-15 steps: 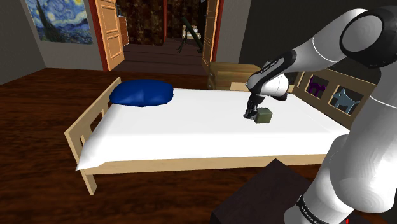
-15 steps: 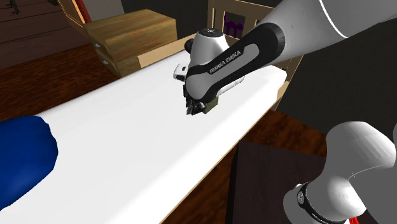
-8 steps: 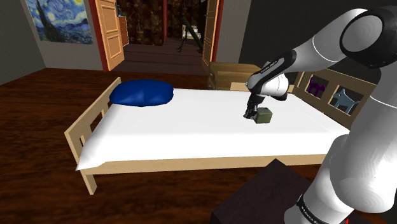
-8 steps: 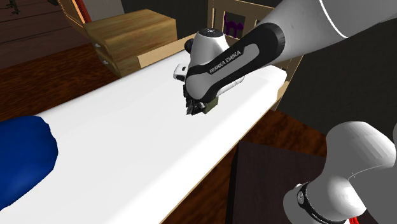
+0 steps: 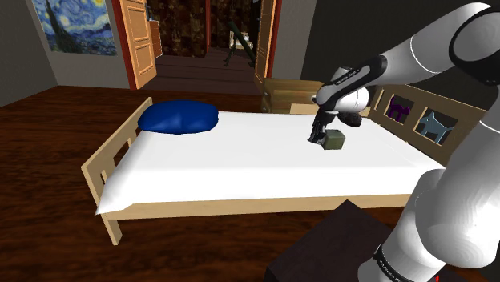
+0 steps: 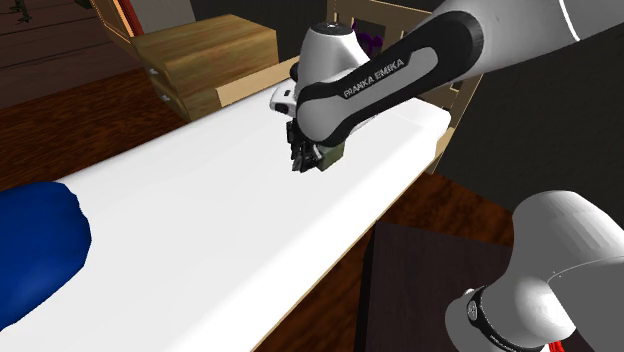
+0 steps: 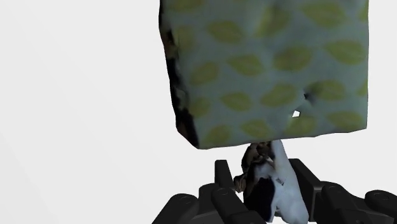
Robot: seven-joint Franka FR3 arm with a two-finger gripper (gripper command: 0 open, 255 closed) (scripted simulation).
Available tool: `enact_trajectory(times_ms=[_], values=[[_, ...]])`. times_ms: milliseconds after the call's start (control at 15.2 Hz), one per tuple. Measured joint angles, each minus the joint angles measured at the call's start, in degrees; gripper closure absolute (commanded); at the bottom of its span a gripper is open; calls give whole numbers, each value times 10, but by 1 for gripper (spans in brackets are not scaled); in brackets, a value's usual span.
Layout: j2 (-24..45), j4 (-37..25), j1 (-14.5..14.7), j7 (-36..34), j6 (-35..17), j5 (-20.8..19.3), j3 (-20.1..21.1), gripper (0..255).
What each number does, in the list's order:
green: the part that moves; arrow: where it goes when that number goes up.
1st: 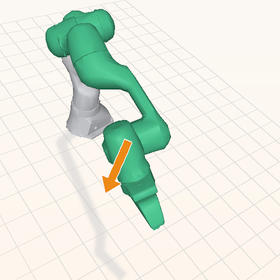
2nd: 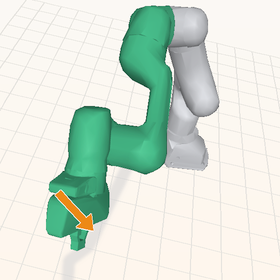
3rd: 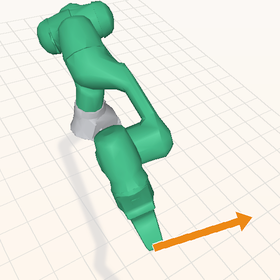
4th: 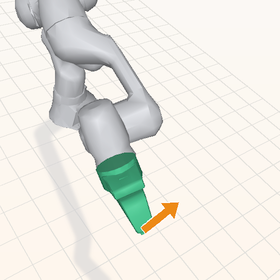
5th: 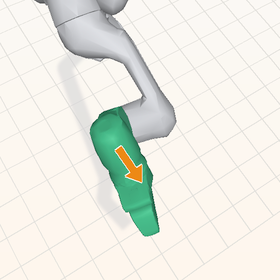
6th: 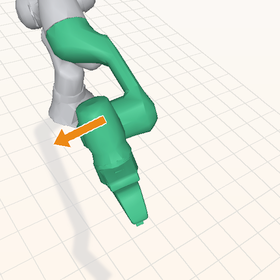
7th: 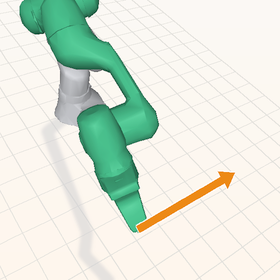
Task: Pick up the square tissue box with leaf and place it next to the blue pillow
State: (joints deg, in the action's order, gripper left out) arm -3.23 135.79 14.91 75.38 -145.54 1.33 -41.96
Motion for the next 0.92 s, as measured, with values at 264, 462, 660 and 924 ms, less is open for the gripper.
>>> enact_trajectory(times_ms=[264, 462, 660, 924], values=[[-28, -13, -5, -21, 34, -30, 5, 255], [-46, -22, -9, -34, 57, -48, 9, 255], [-59, -36, -11, -43, 82, -59, 14, 255], [-76, -54, -13, -55, 114, -72, 22, 255]])
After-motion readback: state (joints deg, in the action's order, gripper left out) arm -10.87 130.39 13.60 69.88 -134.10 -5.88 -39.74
